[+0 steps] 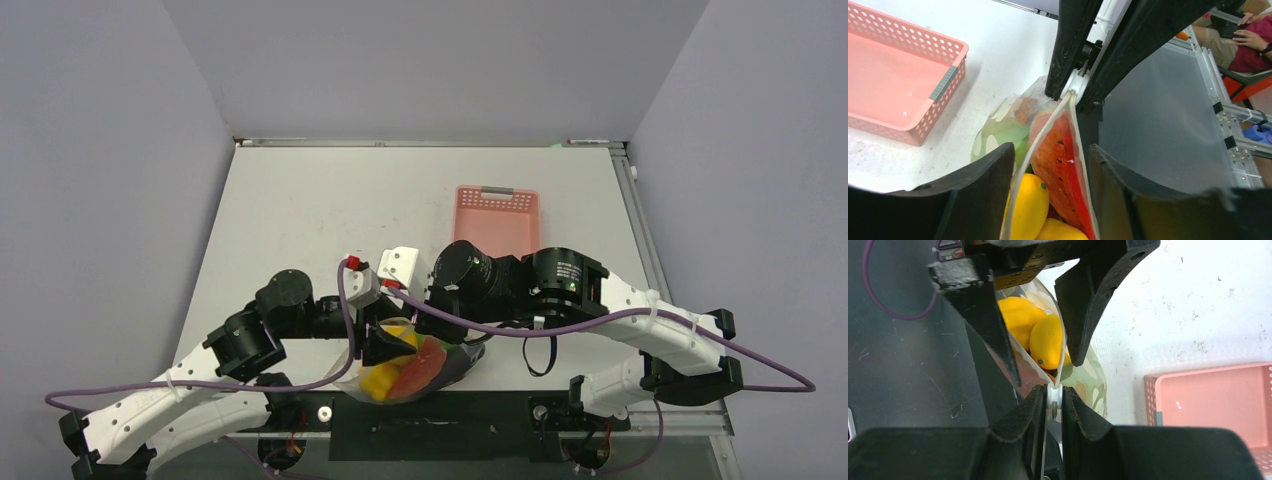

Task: Place the food in the zip-top bag and seal the zipper
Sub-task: Zip the zipper food storage bag at the center of the board.

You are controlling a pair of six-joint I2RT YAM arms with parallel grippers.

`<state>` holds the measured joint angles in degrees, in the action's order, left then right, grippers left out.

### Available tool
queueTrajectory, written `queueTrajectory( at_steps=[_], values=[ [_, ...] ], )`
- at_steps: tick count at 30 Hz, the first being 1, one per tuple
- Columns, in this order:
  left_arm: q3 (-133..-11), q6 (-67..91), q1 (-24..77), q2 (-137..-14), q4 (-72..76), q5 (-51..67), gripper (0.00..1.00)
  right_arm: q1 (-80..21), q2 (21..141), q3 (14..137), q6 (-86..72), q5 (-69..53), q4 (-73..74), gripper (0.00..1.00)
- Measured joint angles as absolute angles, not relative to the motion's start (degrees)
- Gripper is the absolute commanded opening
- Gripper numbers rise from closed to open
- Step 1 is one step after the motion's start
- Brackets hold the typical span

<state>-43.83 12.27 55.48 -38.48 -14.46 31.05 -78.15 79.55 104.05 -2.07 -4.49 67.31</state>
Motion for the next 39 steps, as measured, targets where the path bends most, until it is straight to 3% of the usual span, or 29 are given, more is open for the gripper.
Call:
queueTrajectory(
  at_steps=[4,7,15,20,28,39],
  values=[
    [-43.9,11.7,55.5,-38.5,-15.2,30.0,0.32,-78.1,79.5,104.0,-2.5,-4.4,67.3,0.05],
    [-43.9,11.4,55.6,-38.5,-15.6,29.3,0.00,-78.1,79.5,104.0,-2.7,-4.2,67.3,0.05],
    [-45.0,10.8,55.8,-38.7,-17.2,28.8,0.00,-78.1,79.2,103.4,-3.3,-3.8,66.3,0.13],
    [-45.0,10.9,55.8,-38.6,-18.1,28.9,0.00,-78.1,77.3,99.9,-3.5,-3.7,63.3,0.40],
    [-45.0,12.0,55.8,-36.8,-18.6,30.9,0.00,-78.2,67.6,89.3,-0.6,-4.1,54.3,0.62],
    [-45.0,14.6,55.8,-35.2,-17.4,33.8,0.00,-78.2,53.4,72.5,5.5,-9.2,38.8,0.65]
  ],
)
